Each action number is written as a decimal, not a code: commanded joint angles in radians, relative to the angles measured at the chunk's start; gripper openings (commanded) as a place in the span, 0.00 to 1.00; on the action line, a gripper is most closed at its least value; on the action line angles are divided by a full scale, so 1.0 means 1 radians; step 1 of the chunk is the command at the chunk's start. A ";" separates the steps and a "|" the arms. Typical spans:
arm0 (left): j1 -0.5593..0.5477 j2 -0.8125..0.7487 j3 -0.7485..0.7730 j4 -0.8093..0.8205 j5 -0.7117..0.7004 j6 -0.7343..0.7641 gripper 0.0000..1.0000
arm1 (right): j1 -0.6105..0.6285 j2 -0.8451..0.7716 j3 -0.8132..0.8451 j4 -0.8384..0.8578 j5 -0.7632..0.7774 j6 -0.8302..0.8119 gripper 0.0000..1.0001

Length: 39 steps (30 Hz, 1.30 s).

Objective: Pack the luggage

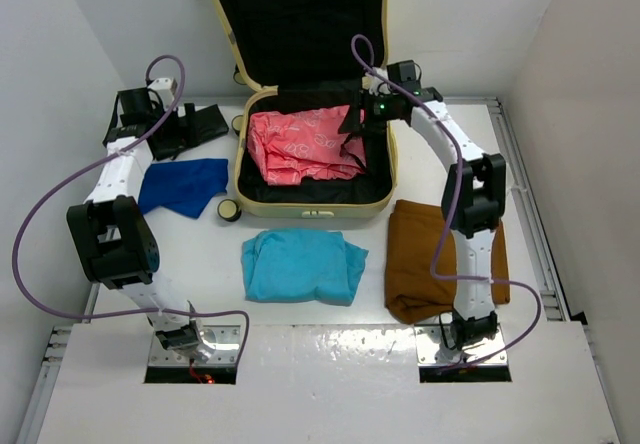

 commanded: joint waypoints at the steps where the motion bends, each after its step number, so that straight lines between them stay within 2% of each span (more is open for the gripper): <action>1: -0.010 -0.041 -0.005 0.048 0.022 -0.012 0.97 | -0.039 -0.064 0.010 -0.024 -0.034 -0.006 0.65; 6: -0.021 -0.032 -0.005 0.061 0.035 -0.022 0.97 | -0.140 -0.205 -0.054 -0.076 0.044 -0.023 0.68; 10: -0.042 -0.032 0.004 0.071 0.026 -0.022 0.97 | -0.194 -0.313 -0.088 -0.159 0.239 -0.198 0.69; 13: -0.081 -0.032 0.004 0.072 0.013 -0.013 0.97 | -0.262 -0.406 -0.175 -0.214 0.348 -0.313 0.69; 17: -0.105 -0.032 -0.007 0.081 -0.011 -0.012 0.97 | -0.332 -0.487 -0.300 -0.298 0.423 -0.408 0.69; 25: -0.114 -0.032 -0.016 0.090 -0.022 -0.012 0.97 | -0.432 -0.471 -0.436 -0.380 0.491 -0.505 0.73; 29: -0.114 -0.032 -0.025 0.099 -0.031 -0.012 0.97 | -0.442 -0.445 -0.537 -0.308 0.512 -0.511 0.74; 39: -0.114 -0.050 -0.044 0.099 -0.050 -0.012 0.97 | -0.428 -0.307 -0.585 -0.190 0.546 -0.526 0.74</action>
